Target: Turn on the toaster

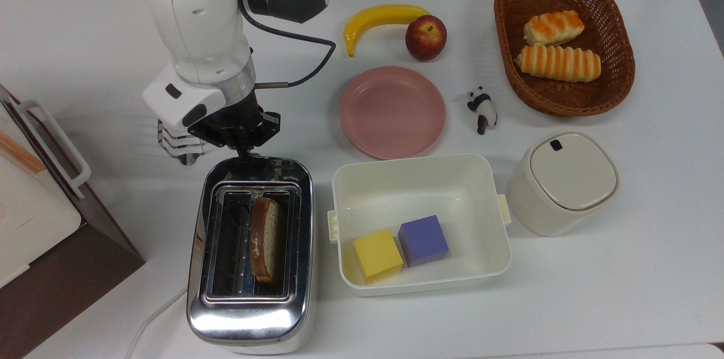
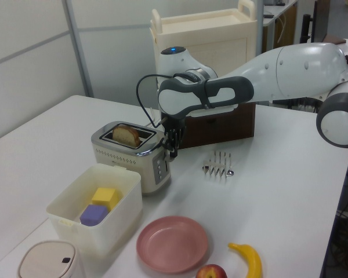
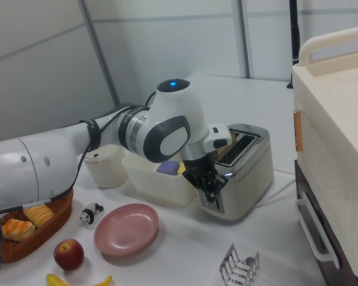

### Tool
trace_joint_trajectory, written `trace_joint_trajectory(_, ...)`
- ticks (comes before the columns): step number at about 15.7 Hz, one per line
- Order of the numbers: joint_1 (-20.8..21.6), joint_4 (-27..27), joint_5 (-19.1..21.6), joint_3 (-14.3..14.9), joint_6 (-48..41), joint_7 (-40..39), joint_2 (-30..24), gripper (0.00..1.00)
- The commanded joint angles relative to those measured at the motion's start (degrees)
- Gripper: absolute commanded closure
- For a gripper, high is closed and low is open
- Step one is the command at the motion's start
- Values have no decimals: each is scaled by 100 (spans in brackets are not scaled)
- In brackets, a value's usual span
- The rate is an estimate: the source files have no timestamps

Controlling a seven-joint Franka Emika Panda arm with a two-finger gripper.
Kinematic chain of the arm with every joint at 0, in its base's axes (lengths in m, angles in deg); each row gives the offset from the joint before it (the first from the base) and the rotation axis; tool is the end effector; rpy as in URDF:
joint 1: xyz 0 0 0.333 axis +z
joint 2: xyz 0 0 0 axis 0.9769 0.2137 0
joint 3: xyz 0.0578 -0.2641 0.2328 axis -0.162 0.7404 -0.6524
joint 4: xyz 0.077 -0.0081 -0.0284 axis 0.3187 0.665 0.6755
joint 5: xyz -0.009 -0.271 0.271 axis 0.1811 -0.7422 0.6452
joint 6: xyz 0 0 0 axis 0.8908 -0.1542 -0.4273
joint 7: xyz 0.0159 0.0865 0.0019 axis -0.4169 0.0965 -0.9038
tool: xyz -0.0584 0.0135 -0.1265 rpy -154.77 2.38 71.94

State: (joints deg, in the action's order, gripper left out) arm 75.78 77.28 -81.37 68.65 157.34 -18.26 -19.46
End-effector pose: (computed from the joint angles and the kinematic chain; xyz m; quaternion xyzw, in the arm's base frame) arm 0.7281 -0.0773 0.4337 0.9984 0.0200 0.0521 0.0118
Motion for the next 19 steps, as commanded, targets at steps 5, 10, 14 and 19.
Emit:
trace_joint_trajectory(5,73,205,61,19,518,4,200,100)
trace_joint_trajectory(10,73,258,17,10,651,-40,455,100)
trace_joint_trajectory(14,108,267,-1,19,651,-40,578,100)
trace_joint_trajectory(19,108,232,8,19,642,-23,552,100)
